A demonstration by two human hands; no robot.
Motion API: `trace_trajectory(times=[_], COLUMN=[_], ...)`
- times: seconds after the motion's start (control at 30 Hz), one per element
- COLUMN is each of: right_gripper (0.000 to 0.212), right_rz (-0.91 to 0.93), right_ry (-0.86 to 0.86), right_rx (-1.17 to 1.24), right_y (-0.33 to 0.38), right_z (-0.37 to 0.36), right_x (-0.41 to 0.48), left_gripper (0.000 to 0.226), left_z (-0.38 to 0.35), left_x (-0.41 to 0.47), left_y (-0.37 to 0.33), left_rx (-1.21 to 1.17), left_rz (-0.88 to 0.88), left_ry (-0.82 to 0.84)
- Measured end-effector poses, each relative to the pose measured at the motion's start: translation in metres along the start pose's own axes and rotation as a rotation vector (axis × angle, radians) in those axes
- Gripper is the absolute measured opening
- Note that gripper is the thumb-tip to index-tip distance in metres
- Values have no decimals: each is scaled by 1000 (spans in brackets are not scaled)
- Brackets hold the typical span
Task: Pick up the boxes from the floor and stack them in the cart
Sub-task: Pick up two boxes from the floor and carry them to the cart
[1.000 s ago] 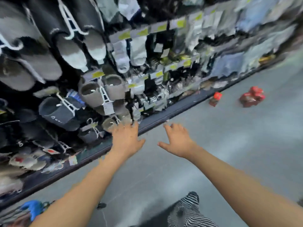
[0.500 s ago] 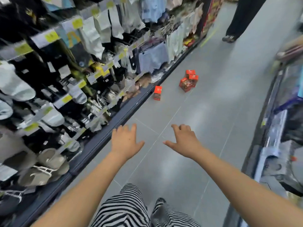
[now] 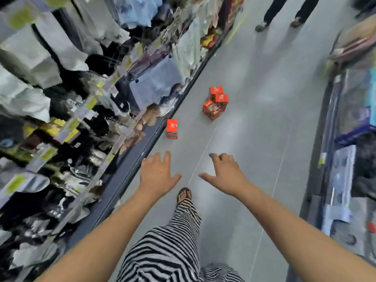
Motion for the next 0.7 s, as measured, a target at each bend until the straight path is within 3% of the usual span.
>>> trace_trajectory(times=[0.3,0.5,0.7], right_gripper=[77,76,76], right_rz=[-84,-84,-56], right_ry=[31,87,131], right_rx=[64,87,84], right_y=[-68,-133,-192], right_z=[29,6,-62], right_x=[182,309,433], left_gripper=[84,82,84], left_z=[-31,-103,-212], left_x=[191,301,401], left_y=[-13,-17,-13], left_rx=[15,48,-3], left_rz=[-20,75,194], left_ry=[97,162,138])
Point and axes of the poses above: each hand's wrist, its own x-axis towards the middle knuckle, its own z-axis out of the back of the hand, y = z × x, the point moved 5 cm from there along x, towards the middle knuckle, and after that the axes turned 6 degrees about -y, right-handed, at the moved point
